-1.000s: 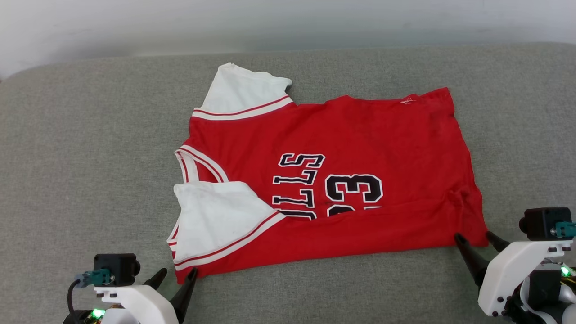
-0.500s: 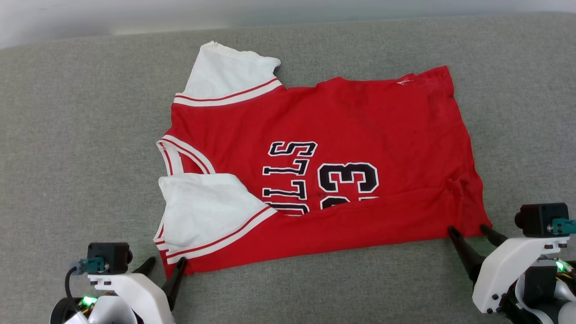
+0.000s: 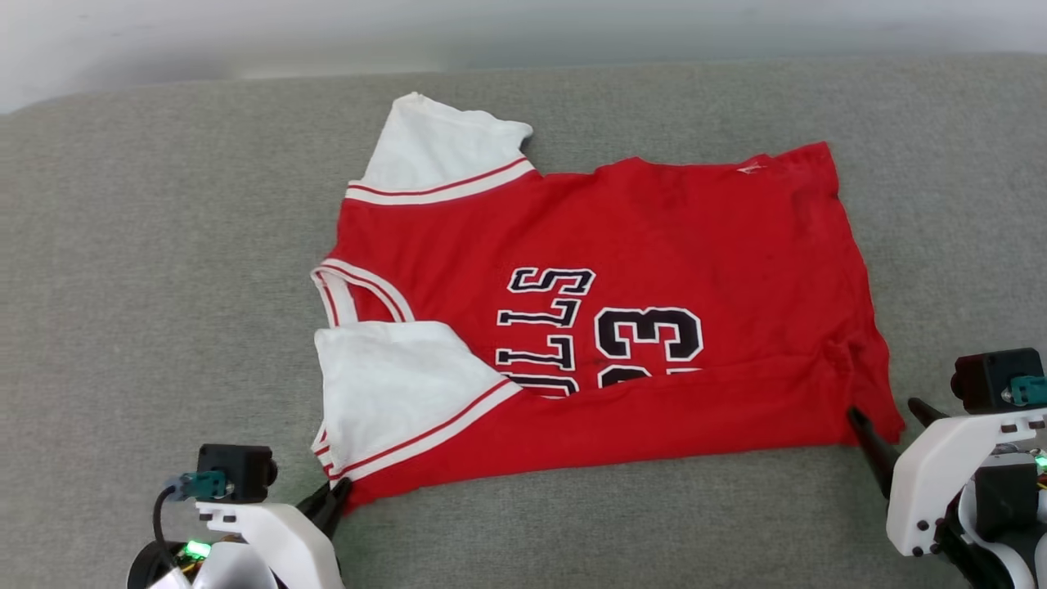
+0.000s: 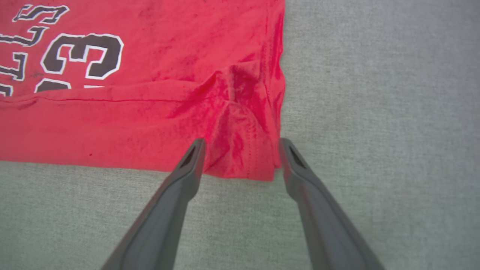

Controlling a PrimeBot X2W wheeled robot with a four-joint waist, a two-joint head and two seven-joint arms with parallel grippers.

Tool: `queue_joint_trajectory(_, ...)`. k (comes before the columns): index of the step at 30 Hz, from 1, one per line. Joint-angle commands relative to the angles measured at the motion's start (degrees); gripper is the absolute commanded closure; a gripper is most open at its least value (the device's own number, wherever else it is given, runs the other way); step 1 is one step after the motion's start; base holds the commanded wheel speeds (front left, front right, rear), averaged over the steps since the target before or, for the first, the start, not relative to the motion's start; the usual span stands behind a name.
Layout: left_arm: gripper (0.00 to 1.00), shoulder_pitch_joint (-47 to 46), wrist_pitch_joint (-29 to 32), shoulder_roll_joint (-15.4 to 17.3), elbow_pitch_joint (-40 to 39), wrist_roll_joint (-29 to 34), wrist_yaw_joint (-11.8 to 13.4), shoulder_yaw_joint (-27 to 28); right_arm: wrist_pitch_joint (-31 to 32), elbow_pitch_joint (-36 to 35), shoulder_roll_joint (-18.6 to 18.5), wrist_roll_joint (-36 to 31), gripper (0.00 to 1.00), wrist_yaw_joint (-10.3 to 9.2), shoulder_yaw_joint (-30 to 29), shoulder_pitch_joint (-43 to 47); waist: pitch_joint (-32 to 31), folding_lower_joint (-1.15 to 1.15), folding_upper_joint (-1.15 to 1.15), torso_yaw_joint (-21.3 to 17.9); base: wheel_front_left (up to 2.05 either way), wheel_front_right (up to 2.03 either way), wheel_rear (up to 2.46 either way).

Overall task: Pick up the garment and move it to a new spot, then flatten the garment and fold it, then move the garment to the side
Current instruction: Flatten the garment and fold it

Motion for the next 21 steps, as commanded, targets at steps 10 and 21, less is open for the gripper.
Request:
queue_joint_trajectory(10, 1.00, -0.15, 0.28, 2.36, -10.95, 2.23, 2.37, 0.62, 3.41, 8.98, -2.31, -5.92, 0.00, -0.02, -0.69, -4.14, 1.16, 0.00, 0.00, 3.53, 0.00, 0.00, 0.00)
queue_joint_trajectory(21, 1.00, 0.15, 1.29, 3.38, -13.38, 2.77, 2.77, 0.11, 8.06, 17.75, 0.31, -3.22, 0.73, 0.10, 1.65, -2.66, 3.35, 0.00, 0.00, 5.30, 0.00, 0.00, 0.00)
